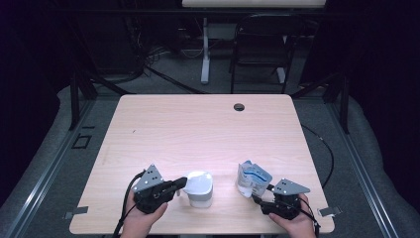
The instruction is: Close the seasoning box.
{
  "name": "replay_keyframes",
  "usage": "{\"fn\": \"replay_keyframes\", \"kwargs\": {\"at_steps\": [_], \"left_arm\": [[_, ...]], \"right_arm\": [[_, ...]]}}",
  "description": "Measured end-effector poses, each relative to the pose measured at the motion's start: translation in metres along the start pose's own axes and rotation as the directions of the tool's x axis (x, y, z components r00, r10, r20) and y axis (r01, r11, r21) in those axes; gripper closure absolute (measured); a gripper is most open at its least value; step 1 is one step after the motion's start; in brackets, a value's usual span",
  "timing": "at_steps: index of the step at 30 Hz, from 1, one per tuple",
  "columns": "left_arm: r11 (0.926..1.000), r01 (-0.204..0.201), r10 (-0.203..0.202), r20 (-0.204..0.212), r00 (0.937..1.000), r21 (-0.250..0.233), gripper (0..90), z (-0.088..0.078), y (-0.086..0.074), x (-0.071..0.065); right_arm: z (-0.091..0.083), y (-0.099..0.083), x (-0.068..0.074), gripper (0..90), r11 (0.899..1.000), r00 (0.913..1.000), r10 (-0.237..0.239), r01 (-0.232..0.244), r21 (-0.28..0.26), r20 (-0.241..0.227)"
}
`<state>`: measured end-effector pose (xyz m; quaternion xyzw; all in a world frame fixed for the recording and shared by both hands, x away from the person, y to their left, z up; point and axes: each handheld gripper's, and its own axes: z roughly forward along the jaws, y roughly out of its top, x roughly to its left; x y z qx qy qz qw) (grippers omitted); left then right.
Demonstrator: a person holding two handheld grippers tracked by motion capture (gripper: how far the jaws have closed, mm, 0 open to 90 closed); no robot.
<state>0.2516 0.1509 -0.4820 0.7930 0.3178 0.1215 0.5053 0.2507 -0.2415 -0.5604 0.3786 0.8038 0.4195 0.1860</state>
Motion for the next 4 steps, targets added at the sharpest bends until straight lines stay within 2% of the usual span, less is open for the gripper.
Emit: {"fn": "replay_keyframes", "kwargs": {"at_steps": [3, 4], "left_arm": [[1.0000, 0.004, -0.004, -0.026, 0.9997, 0.001, 90.0, -0.0041, -0.0009, 0.0038], [1.0000, 0.008, -0.008, -0.038, 0.9992, 0.005, 87.6, -0.0053, -0.0015, 0.0061]], "right_arm": [[-0.0018, -0.0006, -0.0023, 36.3, 1.000, 0.9999, 0.009, -0.009, -0.009, 0.010], [-0.0019, -0.0008, -0.0029, 36.3, 1.000, 0.9999, 0.010, -0.010, -0.008, 0.011]]}}
